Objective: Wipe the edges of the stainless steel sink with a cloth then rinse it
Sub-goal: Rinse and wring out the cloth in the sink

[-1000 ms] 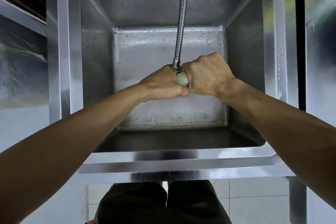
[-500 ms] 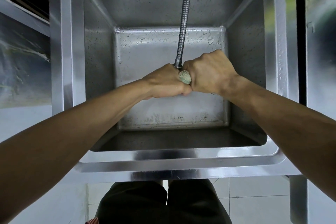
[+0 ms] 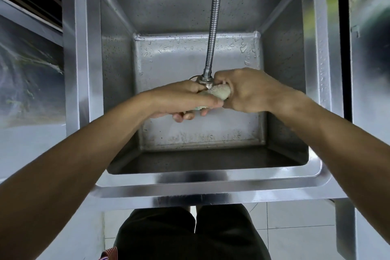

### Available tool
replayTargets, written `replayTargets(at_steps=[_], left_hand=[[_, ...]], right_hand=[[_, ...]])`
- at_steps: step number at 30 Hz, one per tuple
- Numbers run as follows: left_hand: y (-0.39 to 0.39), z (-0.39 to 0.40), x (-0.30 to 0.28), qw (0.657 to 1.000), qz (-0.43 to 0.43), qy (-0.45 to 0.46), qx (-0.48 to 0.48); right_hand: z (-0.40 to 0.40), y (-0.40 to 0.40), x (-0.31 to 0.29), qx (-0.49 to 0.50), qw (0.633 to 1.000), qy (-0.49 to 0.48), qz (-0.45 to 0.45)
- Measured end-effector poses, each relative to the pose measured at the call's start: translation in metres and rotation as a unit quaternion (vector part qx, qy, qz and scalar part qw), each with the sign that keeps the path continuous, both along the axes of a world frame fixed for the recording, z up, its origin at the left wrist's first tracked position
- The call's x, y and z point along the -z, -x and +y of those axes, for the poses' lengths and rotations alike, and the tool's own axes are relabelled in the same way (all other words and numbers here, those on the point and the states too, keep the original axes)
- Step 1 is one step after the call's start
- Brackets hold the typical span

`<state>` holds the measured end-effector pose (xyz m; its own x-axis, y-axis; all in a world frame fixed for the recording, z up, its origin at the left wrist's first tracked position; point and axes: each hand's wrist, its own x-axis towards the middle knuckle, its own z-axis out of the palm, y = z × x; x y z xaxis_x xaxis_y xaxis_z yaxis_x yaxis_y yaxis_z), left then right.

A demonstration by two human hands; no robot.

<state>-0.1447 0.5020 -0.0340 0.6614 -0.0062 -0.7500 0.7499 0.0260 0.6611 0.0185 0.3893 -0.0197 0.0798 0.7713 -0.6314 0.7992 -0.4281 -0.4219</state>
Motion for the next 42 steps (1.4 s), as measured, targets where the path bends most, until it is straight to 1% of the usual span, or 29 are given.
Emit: replayTargets(at_steps=[1,2,4,6,8,9,10,11,12,13,14,15,16,18,19,20,21,23,25,27,28,30,32,35,37,39,40,41,42], left_hand=[[0.009,0.004,-0.003,0.999,-0.006,0.031,-0.02],[0.016,0.009,-0.006,0.998,-0.014,0.053,-0.041],[0.024,0.016,-0.008,0.993,-0.03,0.083,-0.082],[0.026,0.021,-0.006,0.989,-0.042,0.102,-0.099],[0.024,0.021,-0.006,0.985,-0.039,0.146,-0.089],[0.024,0.02,-0.007,0.98,-0.039,0.177,-0.085],[0.024,0.018,-0.007,0.976,-0.038,0.198,-0.087],[0.024,0.015,-0.007,0.975,-0.037,0.196,-0.095],[0.023,0.012,-0.005,0.977,-0.035,0.175,-0.117],[0.021,0.008,-0.001,0.979,-0.04,0.132,-0.15],[0.02,0.003,0.005,0.978,-0.056,0.063,-0.192],[0.019,-0.004,0.012,0.967,-0.088,-0.033,-0.239],[0.02,-0.011,0.02,0.941,-0.126,-0.143,-0.28],[0.023,-0.028,0.031,0.869,-0.168,-0.35,-0.305],[0.025,-0.036,0.032,0.838,-0.174,-0.424,-0.297],[0.027,-0.042,0.032,0.818,-0.175,-0.467,-0.285],[0.029,-0.044,0.032,0.817,-0.172,-0.477,-0.275],[0.033,-0.042,0.032,0.853,-0.164,-0.438,-0.233],[0.036,-0.041,0.025,0.885,-0.188,-0.391,-0.169],[0.034,-0.04,0.015,0.909,-0.215,-0.322,-0.153],[0.032,-0.039,0.01,0.916,-0.218,-0.298,-0.158],[0.025,-0.035,0.003,0.919,-0.216,-0.271,-0.189],[0.021,-0.03,0.0,0.92,-0.219,-0.209,-0.248],[0.021,-0.027,-0.001,0.927,-0.217,-0.141,-0.272],[0.023,-0.027,-0.003,0.934,-0.184,-0.066,-0.299],[0.024,-0.024,-0.005,0.93,-0.15,0.011,-0.335],[0.025,-0.021,-0.007,0.924,-0.139,0.036,-0.353],[0.025,-0.019,-0.009,0.917,-0.128,0.061,-0.373],[0.025,-0.017,-0.011,0.909,-0.114,0.091,-0.391]], right_hand=[[-0.007,-0.006,-0.008,0.059,0.994,0.014,0.096],[-0.015,-0.013,-0.013,0.101,0.982,-0.006,0.159],[-0.026,-0.019,-0.015,0.157,0.959,-0.107,0.208],[-0.03,-0.014,-0.011,0.202,0.933,-0.192,0.228],[-0.031,-0.004,-0.006,0.229,0.911,-0.223,0.261],[-0.031,0.001,-0.006,0.247,0.892,-0.231,0.3],[-0.032,0.004,-0.005,0.277,0.866,-0.237,0.343],[-0.032,0.006,-0.005,0.312,0.839,-0.243,0.373],[-0.032,0.009,-0.003,0.347,0.818,-0.25,0.384],[-0.031,0.014,-0.001,0.38,0.804,-0.259,0.376],[-0.03,0.019,0.002,0.415,0.795,-0.265,0.355],[-0.028,0.026,0.006,0.453,0.784,-0.265,0.331],[-0.026,0.035,0.009,0.491,0.769,-0.263,0.313],[-0.023,0.053,0.015,0.548,0.739,-0.258,0.293],[-0.022,0.06,0.017,0.562,0.732,-0.256,0.289],[-0.022,0.065,0.018,0.569,0.731,-0.248,0.284],[-0.023,0.066,0.018,0.573,0.733,-0.235,0.282],[-0.025,0.061,0.015,0.575,0.733,-0.201,0.302],[-0.029,0.053,0.009,0.574,0.716,-0.183,0.352],[-0.029,0.049,0.003,0.557,0.712,-0.181,0.387],[-0.028,0.049,0.001,0.542,0.715,-0.18,0.403],[-0.029,0.05,0.0,0.495,0.719,-0.188,0.451],[-0.031,0.05,0.002,0.466,0.72,-0.212,0.468],[-0.033,0.047,0.003,0.468,0.747,-0.251,0.399],[-0.035,0.047,0.005,0.457,0.761,-0.269,0.374],[-0.039,0.045,0.01,0.451,0.767,-0.283,0.359],[-0.04,0.044,0.012,0.455,0.764,-0.291,0.354],[-0.041,0.043,0.014,0.464,0.754,-0.299,0.357],[-0.042,0.042,0.015,0.481,0.733,-0.302,0.374]])
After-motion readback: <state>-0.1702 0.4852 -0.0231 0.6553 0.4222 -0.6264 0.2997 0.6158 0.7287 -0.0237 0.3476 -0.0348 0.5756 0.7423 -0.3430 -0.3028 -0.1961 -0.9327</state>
